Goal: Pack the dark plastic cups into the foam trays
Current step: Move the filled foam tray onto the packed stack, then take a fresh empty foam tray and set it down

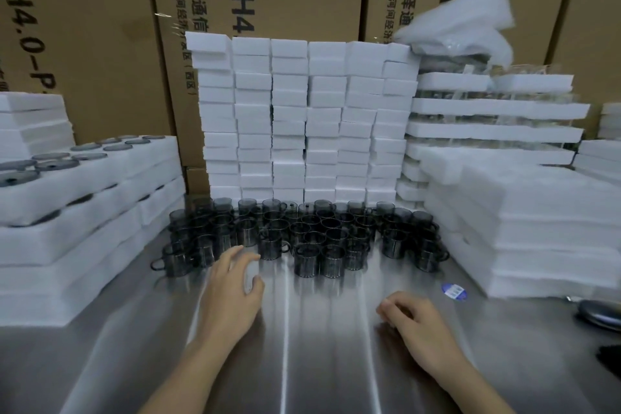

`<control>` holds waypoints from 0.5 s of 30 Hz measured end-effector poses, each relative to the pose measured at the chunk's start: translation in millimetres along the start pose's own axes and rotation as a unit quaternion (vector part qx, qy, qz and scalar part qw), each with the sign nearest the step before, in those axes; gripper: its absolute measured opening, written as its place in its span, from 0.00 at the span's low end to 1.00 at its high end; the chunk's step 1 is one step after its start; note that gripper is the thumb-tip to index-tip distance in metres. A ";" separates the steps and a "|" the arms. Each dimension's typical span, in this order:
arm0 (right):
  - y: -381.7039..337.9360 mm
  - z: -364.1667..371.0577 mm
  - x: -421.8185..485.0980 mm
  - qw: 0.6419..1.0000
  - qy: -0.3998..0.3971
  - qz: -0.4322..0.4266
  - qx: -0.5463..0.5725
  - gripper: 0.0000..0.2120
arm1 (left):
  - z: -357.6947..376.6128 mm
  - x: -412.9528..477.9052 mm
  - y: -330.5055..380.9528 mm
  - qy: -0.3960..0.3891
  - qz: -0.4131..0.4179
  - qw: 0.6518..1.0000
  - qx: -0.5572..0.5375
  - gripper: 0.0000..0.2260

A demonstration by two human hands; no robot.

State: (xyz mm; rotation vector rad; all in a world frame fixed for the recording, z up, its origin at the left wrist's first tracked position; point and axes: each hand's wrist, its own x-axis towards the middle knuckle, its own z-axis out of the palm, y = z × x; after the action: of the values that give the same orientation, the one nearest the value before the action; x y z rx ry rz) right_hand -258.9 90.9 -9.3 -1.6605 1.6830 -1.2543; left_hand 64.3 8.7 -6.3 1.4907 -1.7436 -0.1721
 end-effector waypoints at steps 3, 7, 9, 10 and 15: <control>-2.5 1.5 -1.5 0.999 0.029 0.002 0.023 0.12 | 2.0 0.5 -2.1 -0.010 -0.016 1.000 -0.006 0.14; -25.4 -5.7 -14.4 0.973 0.221 -0.053 0.035 0.17 | 7.1 3.8 -5.5 -0.038 -0.017 0.999 -0.002 0.13; -45.0 -30.5 -12.1 0.950 0.288 -0.120 -0.024 0.23 | 9.4 5.0 -6.8 -0.049 -0.020 0.999 -0.007 0.13; -55.7 -49.0 -7.0 0.939 0.308 -0.140 -0.056 0.25 | 9.7 5.3 -7.0 -0.050 -0.022 0.998 -0.010 0.13; -91.9 -158.4 34.1 0.906 0.325 -0.050 -0.265 0.36 | 9.1 5.9 -7.3 -0.045 -0.024 0.999 -0.014 0.12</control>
State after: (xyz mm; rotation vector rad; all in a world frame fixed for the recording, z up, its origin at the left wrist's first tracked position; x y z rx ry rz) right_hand -347.9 116.2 152.4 -1.7385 2.5520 -1.6242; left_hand 64.2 -2.1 -13.7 1.5267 -1.7697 -0.2926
